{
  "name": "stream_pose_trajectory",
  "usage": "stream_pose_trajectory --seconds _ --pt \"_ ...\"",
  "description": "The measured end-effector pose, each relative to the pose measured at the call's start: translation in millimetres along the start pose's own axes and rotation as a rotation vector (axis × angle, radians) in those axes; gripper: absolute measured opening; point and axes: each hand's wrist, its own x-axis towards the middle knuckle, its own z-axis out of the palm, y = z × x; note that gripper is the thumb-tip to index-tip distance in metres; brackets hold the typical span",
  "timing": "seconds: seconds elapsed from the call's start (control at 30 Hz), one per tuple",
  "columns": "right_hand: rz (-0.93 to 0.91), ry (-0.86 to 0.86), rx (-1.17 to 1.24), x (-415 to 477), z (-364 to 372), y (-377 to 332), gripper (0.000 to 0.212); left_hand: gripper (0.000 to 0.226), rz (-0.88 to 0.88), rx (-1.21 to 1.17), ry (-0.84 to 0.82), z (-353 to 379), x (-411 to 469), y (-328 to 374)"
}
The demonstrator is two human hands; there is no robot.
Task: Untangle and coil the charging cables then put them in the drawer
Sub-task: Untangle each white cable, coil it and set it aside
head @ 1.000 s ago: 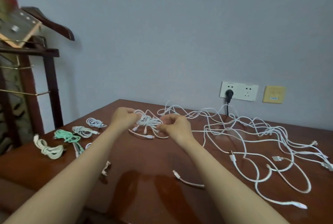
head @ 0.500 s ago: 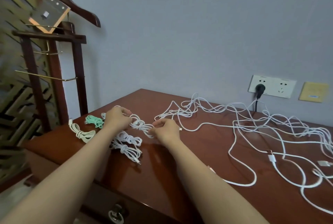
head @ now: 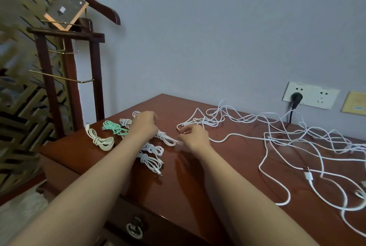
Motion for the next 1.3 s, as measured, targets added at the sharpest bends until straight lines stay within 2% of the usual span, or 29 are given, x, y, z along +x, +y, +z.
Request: stream_pose_trajectory --seconds 0.13,0.27,0.33,0.43,0.53,0.63,0.8,1.0,1.17,1.3 --pt "-0.028 0.005 -0.035 -7 -27 0 0.015 0.039 0.026 -0.039 -0.051 -4 -10 28" --pt "-0.066 -0.083 -0.123 -21 -62 4 0.019 0.036 0.133 -0.078 -0.166 -2 -24 55" --pt "-0.072 -0.156 -0.213 -27 -78 11 0.022 0.035 0.203 -0.09 -0.289 0 -32 68" --pt "-0.048 -0.259 -0.312 -37 -104 26 0.023 0.027 0.31 -0.07 -0.567 5 -45 88" --pt "-0.011 -0.293 -0.359 -47 -130 45 0.025 0.021 0.35 -0.036 -0.822 11 -60 110" --pt "0.066 -0.314 -0.343 -55 -149 65 0.028 0.032 0.427 0.002 -0.911 19 -71 131" --pt "0.084 -0.313 -0.247 -69 -167 87 0.039 0.038 0.536 0.07 -0.953 45 -94 153" --pt "0.038 -0.203 -0.161 -73 -176 115 0.048 0.013 0.703 0.147 -0.752 71 -115 174" --pt "0.083 -0.108 0.038 -88 -189 143 0.046 0.019 0.694 0.112 -0.553 93 -123 179" --pt "0.099 -0.018 0.238 -106 -203 160 0.022 0.027 0.517 -0.202 -0.543 111 -124 187"
